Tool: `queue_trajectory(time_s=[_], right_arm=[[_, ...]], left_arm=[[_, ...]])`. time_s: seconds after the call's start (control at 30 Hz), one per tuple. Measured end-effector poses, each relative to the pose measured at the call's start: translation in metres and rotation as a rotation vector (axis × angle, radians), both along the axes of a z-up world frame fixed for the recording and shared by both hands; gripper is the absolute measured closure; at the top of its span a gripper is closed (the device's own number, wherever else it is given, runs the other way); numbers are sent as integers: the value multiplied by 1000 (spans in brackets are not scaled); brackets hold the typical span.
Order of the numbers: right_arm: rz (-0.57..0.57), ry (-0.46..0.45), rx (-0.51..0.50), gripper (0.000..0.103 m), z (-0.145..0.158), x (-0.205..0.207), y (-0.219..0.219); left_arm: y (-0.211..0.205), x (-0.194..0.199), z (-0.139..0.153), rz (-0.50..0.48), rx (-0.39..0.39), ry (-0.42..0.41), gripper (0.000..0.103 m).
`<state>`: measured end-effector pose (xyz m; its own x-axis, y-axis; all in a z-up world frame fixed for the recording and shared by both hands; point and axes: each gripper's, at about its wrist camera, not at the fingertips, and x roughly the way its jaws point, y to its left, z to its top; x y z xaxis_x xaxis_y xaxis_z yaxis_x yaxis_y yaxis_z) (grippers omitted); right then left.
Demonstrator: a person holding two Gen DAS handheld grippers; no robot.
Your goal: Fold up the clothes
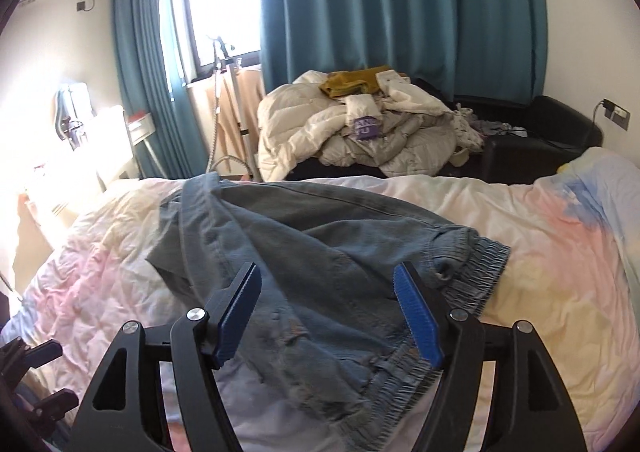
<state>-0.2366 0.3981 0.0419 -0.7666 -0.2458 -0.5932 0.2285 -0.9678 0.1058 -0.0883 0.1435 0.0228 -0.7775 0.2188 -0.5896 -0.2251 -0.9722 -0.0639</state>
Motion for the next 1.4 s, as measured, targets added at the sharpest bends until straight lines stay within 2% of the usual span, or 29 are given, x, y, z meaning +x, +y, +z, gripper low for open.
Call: queue_trajectory(time_s=[0.13,0.3,0.43,0.57,0.63,0.7,0.73,0.77,0.8,0.83,0.9,0.93,1.23,1.4], right_arm=[[54,-28,-39,33,-4,-14,-49],[68,-74,-57,33,-23,-56,-100],[53,-102,-76,33,-41,-104,-133],[-39,-77,-56,33,-58,-146,-160],[-30,-85,-106,33,-66,-159,-169],[-10,-98,-146,33,-74,-170,-180],[-4,-107,-135,34,-78,-172,-187],[-2,-121,-109,38,-82,-173,-194],[-3,-133,-77,57,-85,-172,-201],[-11,-136,-35,77,-87,-169,-207],[-14,-120,9,96,-82,-155,-213],[-10,-111,23,98,-79,-147,-216],[90,-42,82,100,-16,-39,-219],[135,-29,114,100,-11,27,-211]], left_arm=[[-43,-4,-7,40,-30,-6,40],[-87,-24,-28,86,54,-52,40],[-103,-40,-41,81,84,-78,40],[-117,-54,-53,71,94,-79,40],[-122,-60,-60,80,68,-70,40],[-129,-64,-63,84,88,-82,40],[-132,-67,-64,85,101,-90,40],[-136,-69,-66,86,114,-97,40],[-139,-71,-67,87,127,-104,40],[-143,-73,-68,89,140,-112,40],[-150,-72,-66,96,165,-113,40],[-154,-71,-64,100,178,-110,40],[-169,-49,-37,139,224,-48,40],[-171,-28,-22,136,234,3,40]])
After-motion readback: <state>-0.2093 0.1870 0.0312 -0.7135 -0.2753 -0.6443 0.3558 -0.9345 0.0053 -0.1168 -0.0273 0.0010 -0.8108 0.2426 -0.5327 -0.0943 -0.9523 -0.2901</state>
